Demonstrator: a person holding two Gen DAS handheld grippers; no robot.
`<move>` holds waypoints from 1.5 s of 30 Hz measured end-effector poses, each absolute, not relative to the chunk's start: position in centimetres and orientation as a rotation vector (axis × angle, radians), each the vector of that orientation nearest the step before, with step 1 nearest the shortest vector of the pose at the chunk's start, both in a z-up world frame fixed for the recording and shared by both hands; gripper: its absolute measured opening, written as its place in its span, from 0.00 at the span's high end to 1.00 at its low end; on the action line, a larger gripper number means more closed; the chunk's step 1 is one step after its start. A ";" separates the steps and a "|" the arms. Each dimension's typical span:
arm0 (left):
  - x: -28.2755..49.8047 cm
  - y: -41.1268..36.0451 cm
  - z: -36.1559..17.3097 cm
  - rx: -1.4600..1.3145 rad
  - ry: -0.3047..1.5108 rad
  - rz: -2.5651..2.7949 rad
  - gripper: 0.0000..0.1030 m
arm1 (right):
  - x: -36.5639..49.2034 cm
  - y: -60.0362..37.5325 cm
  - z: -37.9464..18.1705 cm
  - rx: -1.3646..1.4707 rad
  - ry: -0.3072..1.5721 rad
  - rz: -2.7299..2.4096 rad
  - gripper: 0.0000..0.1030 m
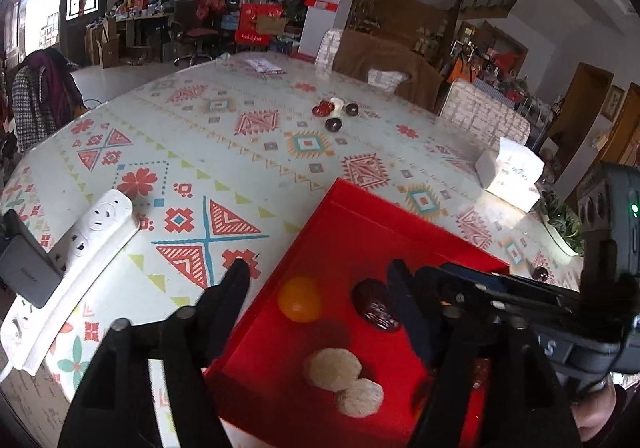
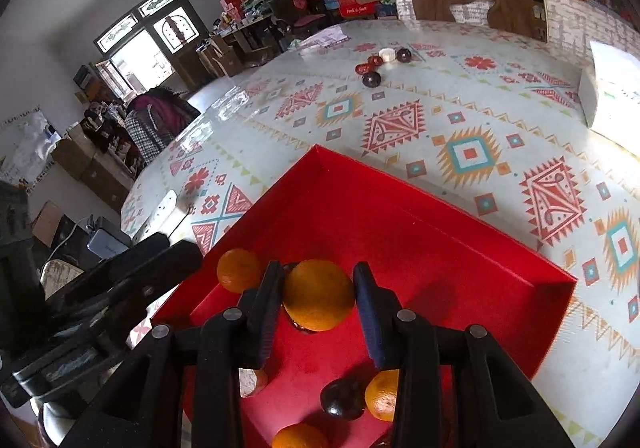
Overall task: Organize fruits
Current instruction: 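Move both open tools back over the remaining fruit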
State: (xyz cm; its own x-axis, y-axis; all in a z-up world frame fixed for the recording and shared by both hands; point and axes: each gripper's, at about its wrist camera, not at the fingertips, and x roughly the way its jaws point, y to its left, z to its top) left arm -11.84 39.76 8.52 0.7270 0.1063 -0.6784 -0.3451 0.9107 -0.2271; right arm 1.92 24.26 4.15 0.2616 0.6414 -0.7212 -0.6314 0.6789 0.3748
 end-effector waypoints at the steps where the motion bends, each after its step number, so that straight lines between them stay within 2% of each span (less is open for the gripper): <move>1: -12.0 39.5 8.7 -0.352 0.710 0.250 0.27 | 1.9 24.0 4.4 0.023 0.974 0.864 0.62; 5: -12.9 37.6 9.8 -0.336 0.693 0.242 0.13 | 1.7 22.9 5.6 0.039 0.944 0.852 0.62; 13: -15.0 31.3 11.0 -0.251 0.666 0.250 0.13 | -0.5 16.3 8.0 0.066 0.840 0.788 0.56; 20: -15.4 25.4 11.7 -0.090 0.649 0.263 0.13 | -1.9 8.0 6.6 0.099 0.854 0.674 0.55; 36: -13.9 15.0 9.7 0.075 0.752 0.152 0.13 | -3.0 -7.6 3.9 0.220 0.866 0.459 0.55; 45: -12.5 11.7 7.4 0.047 0.850 0.018 0.13 | -2.6 -14.0 3.4 0.307 0.846 0.358 0.55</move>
State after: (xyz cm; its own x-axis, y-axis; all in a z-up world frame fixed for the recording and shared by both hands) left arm -12.48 11.70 7.41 0.6597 0.0343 -0.7507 0.0029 0.9988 0.0482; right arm -2.56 -14.03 3.37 0.6099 0.4245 -0.6692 -0.1842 0.8972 0.4013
